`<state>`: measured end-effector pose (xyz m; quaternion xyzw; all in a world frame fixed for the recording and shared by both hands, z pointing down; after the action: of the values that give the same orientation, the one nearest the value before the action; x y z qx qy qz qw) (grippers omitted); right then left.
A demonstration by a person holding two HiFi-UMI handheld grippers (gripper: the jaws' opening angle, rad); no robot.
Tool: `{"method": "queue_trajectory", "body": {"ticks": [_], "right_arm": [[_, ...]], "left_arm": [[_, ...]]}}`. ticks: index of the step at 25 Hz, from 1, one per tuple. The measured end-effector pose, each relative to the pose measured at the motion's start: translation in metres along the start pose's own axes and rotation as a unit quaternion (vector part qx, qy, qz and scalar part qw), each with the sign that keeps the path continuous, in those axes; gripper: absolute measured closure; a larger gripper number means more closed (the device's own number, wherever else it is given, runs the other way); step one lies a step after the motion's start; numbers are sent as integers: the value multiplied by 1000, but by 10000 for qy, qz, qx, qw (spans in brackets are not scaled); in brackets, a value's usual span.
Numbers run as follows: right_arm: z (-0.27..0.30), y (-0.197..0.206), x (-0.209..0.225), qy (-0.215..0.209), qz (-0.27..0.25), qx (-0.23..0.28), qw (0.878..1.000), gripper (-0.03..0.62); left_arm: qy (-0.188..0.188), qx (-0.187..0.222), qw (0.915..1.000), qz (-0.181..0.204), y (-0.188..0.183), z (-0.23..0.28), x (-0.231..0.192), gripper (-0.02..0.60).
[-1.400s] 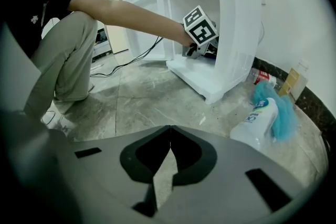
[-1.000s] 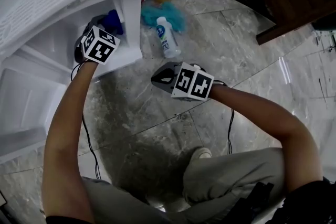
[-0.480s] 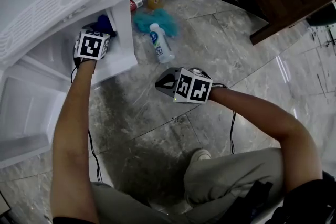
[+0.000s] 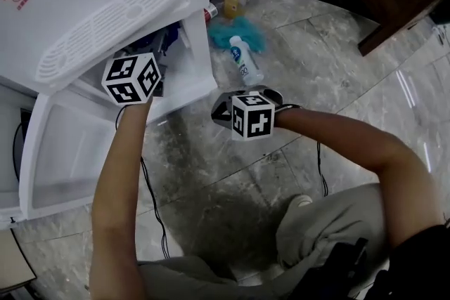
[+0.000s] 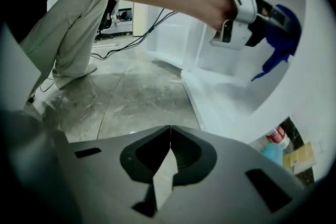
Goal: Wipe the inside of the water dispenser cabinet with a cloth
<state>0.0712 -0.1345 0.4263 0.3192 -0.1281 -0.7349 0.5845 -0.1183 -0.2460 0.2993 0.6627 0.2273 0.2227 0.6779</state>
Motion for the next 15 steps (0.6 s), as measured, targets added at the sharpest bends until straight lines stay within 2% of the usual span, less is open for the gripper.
{"method": "queue_trajectory", "body": {"ticks": [5, 9, 12, 15], "right_arm": [[15, -28, -5, -221, -251, 198, 9992, 595], [22, -26, -17, -337, -606, 123, 9975, 595], [22, -24, -17, -345, -594, 119, 9976, 595], [15, -13, -21, -369, -585, 10, 9976, 595]], "left_arm": [[-206, 866, 9960, 98, -35, -4, 25, 434], [-666, 1404, 9878, -34, -31, -5, 36, 434], [-803, 1611, 9836, 69, -28, 0, 32, 434], [-901, 1618, 9827, 98, -27, 10, 19, 434]]}}
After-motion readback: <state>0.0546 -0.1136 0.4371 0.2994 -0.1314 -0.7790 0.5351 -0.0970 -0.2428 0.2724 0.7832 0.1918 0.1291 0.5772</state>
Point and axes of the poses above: the fingertips, and each gripper's own axes: z forward along the fingers, x to its right, y out of its underside, the point moved 9 cm from there along -z, backward along the fingers, and after that the axes turned 15 degrees about y, right-handed, at the moved point
